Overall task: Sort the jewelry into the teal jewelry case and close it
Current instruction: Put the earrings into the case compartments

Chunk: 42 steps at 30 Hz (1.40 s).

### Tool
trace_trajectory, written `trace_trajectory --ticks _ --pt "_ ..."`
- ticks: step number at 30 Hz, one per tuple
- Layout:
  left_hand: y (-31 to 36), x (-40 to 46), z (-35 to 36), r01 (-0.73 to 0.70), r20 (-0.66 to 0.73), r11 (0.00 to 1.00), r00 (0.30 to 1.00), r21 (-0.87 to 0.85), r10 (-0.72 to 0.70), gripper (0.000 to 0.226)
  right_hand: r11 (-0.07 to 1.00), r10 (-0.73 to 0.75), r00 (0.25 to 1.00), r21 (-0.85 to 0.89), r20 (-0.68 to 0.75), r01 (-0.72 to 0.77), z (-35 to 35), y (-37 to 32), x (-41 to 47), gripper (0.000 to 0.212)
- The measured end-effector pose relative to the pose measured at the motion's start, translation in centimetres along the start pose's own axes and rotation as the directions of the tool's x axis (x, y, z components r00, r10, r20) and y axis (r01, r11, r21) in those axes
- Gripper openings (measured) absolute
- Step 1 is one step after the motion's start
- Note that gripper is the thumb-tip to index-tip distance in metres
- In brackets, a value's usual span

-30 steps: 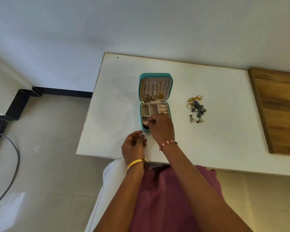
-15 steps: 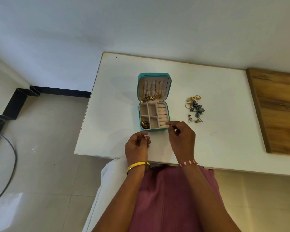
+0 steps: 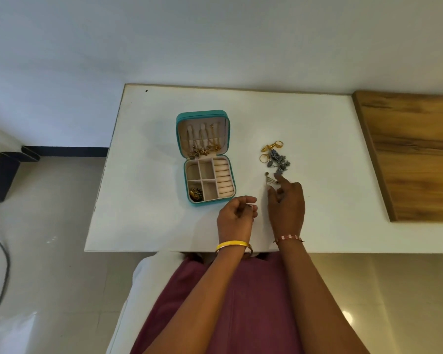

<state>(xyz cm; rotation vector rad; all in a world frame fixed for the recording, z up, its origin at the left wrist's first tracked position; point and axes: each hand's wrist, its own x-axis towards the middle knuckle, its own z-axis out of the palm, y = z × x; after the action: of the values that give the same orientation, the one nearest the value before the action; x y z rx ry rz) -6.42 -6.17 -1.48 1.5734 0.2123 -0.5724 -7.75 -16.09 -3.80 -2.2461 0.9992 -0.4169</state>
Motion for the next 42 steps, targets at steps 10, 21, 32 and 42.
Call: trace_trajectory --ticks 10,21,32,42 --pt "-1.4 0.2 -0.9 -0.007 0.047 1.000 0.999 -0.019 0.008 0.025 0.991 -0.021 1.000 -0.132 0.013 0.022 0.6 -0.2 0.0 0.014" --pt "-1.5 0.9 -1.9 0.059 0.050 0.994 0.997 -0.087 -0.055 0.020 0.981 -0.111 0.968 0.179 0.224 0.071 -0.1 -2.3 -3.6 0.005" --pt "-1.3 0.8 -2.4 0.179 0.121 0.926 0.982 -0.333 -0.146 0.017 0.982 -0.006 0.997 0.188 -0.079 0.021 -1.0 -0.2 -1.0 0.018" --pt "-1.1 0.6 -2.8 0.163 0.179 0.954 0.976 -0.250 -0.120 0.016 0.996 -0.044 0.998 -0.077 -0.038 0.041 -0.4 1.0 0.4 0.021"
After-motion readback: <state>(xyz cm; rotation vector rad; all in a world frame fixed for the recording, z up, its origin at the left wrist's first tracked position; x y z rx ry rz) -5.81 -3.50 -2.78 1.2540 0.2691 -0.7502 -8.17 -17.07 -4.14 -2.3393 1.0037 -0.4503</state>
